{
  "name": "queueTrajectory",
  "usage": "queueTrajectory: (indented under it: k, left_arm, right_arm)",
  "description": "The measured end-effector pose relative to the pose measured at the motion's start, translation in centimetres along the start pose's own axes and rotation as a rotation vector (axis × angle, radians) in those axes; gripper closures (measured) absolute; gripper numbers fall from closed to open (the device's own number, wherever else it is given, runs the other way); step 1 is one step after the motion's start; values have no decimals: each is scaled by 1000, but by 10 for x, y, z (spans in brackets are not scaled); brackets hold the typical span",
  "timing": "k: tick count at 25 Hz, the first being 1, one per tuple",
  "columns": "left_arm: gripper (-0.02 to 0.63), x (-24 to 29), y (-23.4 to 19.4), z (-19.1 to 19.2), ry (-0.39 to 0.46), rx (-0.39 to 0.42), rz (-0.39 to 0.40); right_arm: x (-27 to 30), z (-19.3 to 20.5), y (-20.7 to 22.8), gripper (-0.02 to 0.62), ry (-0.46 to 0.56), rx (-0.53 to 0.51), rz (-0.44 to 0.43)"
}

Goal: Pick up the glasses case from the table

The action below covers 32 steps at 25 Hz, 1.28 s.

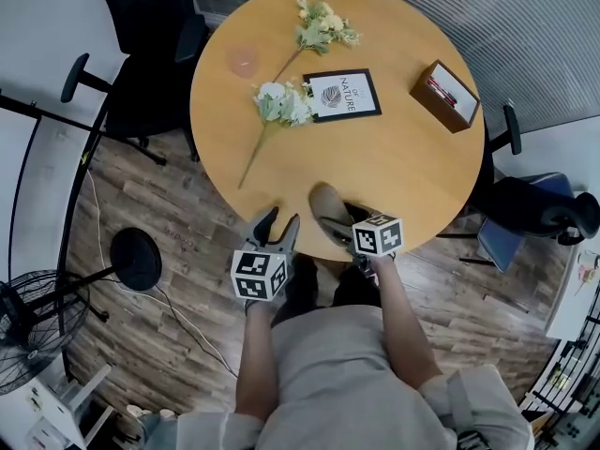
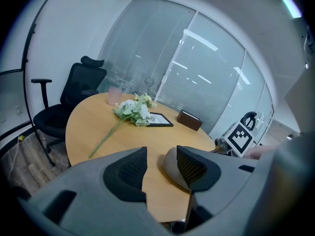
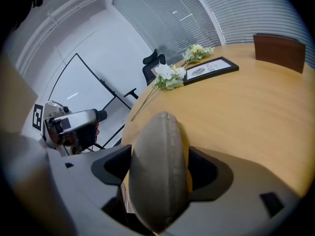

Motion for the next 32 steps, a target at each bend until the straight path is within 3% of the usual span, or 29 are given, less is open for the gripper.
queueTrajectory:
  k: [15,21,32]
  left_arm:
    - [423,-6,-11,0,15,-10,-43]
    - [423,-7,-10,1,16,-16,-51]
    - [431,-14,-4,9,36,-65,-117]
  right_arm:
    - [23,6,-13,238,-96,-38,-35]
    - [28,9,-19,289,-115,-53,-45]
    - [30,10,-24,304,-132,-86,-16]
Point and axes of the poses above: the fingertips, and each gripper's own axes: x forward along the fingers, y to its right, z out of its underside, the point moved 7 cm from there along -x, backward along the fingers, and after that the axes turned 15 degrees about -z, right-handed, at the moved point
